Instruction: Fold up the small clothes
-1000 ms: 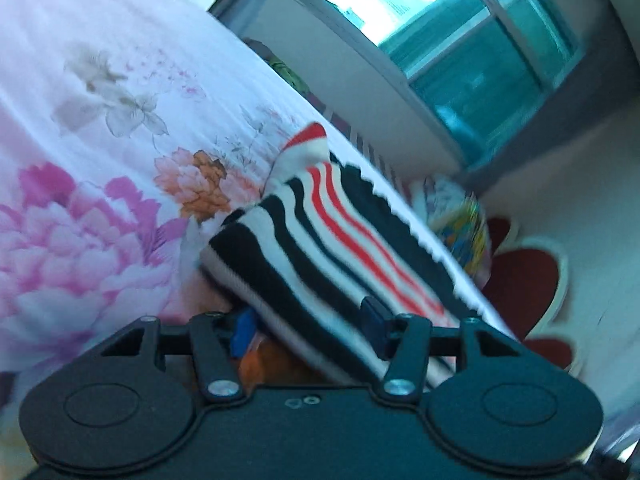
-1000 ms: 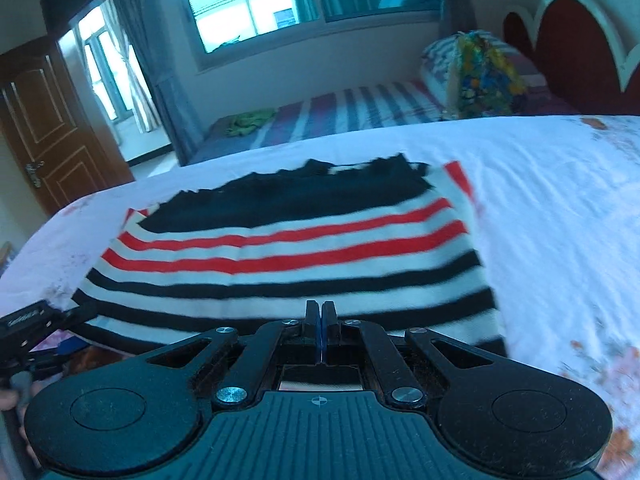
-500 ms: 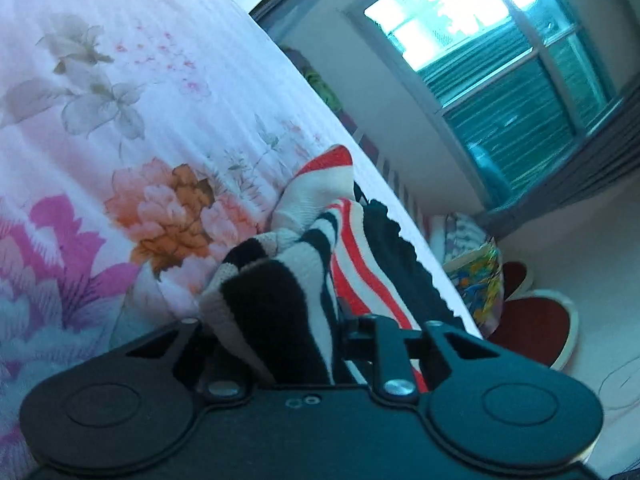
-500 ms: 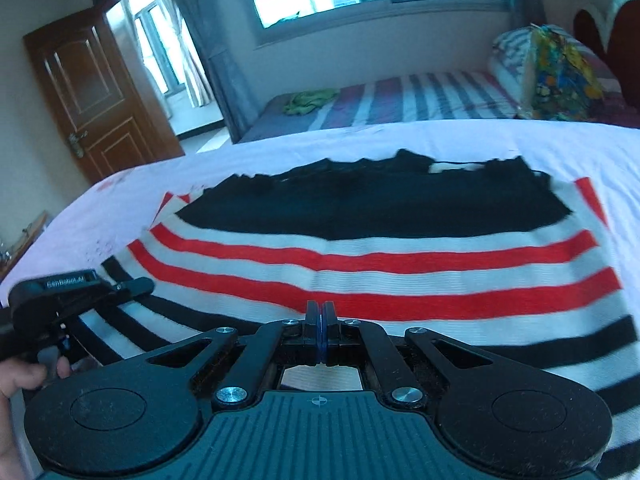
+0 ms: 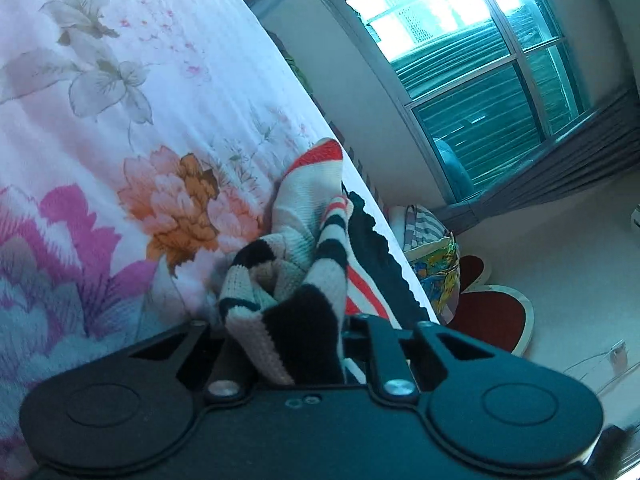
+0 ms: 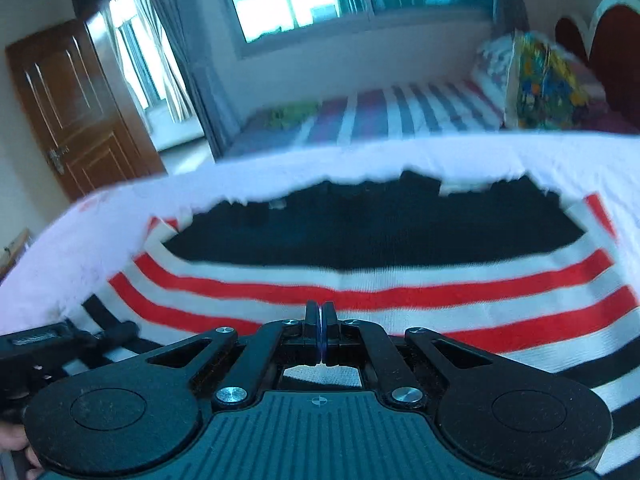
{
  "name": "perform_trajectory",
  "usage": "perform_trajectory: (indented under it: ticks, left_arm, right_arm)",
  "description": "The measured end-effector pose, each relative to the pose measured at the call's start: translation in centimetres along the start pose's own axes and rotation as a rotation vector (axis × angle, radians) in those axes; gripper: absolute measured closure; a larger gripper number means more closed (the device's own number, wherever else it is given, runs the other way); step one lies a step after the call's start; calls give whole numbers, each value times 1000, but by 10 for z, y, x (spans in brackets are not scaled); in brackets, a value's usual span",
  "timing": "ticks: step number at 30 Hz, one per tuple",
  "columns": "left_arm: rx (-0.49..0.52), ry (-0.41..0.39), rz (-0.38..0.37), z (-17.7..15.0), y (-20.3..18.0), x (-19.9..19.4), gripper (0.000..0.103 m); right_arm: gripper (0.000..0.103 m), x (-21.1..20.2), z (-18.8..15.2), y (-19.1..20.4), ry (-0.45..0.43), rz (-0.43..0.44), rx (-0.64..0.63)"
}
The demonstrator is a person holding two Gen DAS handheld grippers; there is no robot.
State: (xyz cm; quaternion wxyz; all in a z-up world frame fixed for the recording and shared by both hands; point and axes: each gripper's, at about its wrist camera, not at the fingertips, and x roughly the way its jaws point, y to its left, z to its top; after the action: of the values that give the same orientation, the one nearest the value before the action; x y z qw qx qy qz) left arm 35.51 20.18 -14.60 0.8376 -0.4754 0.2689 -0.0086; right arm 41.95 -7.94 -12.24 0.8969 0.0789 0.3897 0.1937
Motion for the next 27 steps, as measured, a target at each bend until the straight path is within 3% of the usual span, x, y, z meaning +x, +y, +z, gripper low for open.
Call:
perform_trajectory:
  ticks: [1, 4, 8, 12, 14, 17, 20, 23, 25, 26, 27]
  left_arm:
    - [0, 0, 1, 0, -1, 0, 88]
    - [8, -15, 1, 3, -9, 2, 88]
    - [67, -61, -40, 1, -38, -7, 88]
    - [170, -54, -90, -7, -88, -10, 89]
    - [233, -35, -112, -17, -120, -6, 89]
    - [346, 11, -104, -40, -167, 6, 88]
    - [491, 81, -56, -79, -209, 31, 88]
    - [651, 194, 15, -130, -238, 68, 87]
    - [714, 282, 43, -169, -247, 93, 80]
    - [741, 319, 48, -188, -250, 103, 76]
    - [791, 318, 65, -207, -255, 107, 60]
  right_arm:
    - [103, 10, -2, 1, 44, -22, -14]
    - [103, 12, -3, 1, 28, -21, -47]
    - [103, 11, -3, -22, 33, 61, 46]
    - [103, 10, 1, -45, 55, 153, 157]
    - [103, 3, 5, -56, 52, 184, 210]
    - [103, -29, 4, -92, -37, 197, 311]
    - [103, -65, 0, -148, -104, 201, 424]
    - [102, -94, -1, -206, -115, 200, 514]
    - [78, -110, 0, -232, -119, 170, 513]
    - [43, -118, -1, -246, -121, 153, 515]
    - [33, -125, -1, -254, -130, 150, 526]
